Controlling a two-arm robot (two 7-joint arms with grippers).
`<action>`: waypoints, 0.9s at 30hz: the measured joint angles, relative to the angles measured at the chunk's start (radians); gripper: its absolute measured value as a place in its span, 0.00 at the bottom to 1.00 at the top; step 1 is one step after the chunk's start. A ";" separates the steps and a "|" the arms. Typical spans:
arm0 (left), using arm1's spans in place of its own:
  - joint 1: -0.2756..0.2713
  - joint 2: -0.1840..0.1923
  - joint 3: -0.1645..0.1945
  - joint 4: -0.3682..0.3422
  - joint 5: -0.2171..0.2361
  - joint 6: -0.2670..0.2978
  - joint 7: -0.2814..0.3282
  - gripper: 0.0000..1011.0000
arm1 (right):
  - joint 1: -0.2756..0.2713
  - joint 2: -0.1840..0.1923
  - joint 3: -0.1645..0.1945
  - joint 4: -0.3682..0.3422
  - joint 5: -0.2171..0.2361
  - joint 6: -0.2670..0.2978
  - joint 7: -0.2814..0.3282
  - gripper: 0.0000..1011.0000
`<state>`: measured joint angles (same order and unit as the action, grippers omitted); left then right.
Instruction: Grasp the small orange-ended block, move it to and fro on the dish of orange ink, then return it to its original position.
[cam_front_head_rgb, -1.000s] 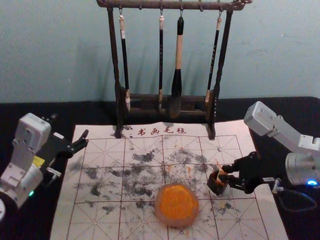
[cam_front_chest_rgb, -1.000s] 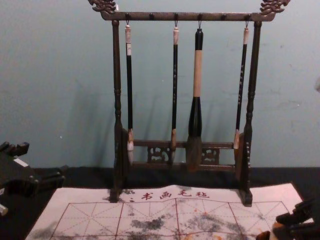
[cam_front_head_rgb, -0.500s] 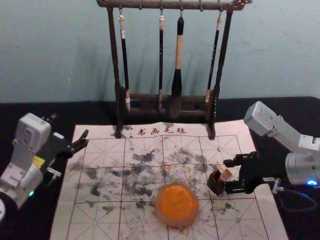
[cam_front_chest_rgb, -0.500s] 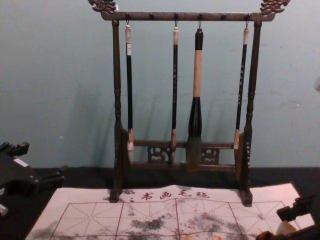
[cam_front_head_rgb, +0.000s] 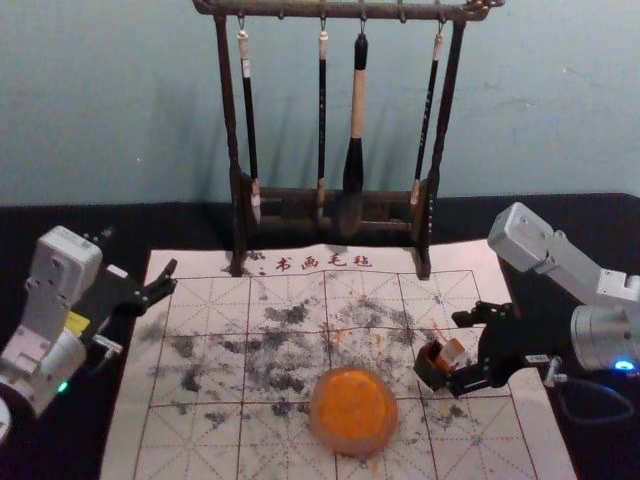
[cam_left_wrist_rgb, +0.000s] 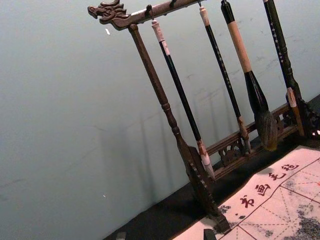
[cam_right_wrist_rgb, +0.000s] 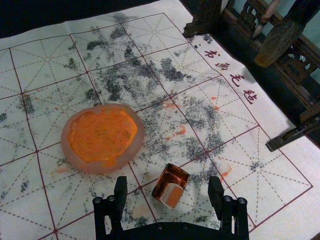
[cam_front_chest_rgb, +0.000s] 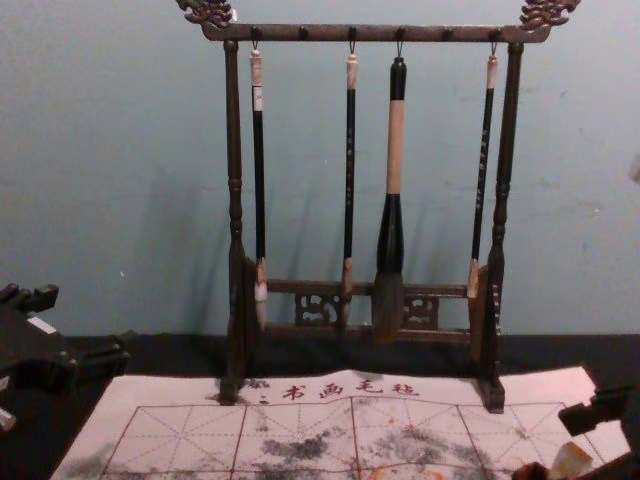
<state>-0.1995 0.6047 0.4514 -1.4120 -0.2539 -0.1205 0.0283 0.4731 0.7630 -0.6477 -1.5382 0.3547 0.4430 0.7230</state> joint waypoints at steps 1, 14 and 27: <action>0.000 0.000 0.000 0.000 0.000 0.000 0.000 0.99 | 0.000 0.000 0.000 0.000 0.000 0.000 0.000 0.99; 0.000 0.000 0.000 0.000 0.000 0.000 0.000 0.99 | -0.017 0.001 0.019 -0.013 0.017 -0.029 -0.014 0.99; 0.000 0.000 0.000 0.000 0.000 0.000 0.000 0.99 | -0.239 -0.120 0.218 -0.100 -0.015 -0.261 -0.476 0.99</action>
<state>-0.1995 0.6047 0.4514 -1.4120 -0.2539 -0.1205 0.0283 0.2340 0.6429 -0.4293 -1.6380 0.3395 0.1821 0.2465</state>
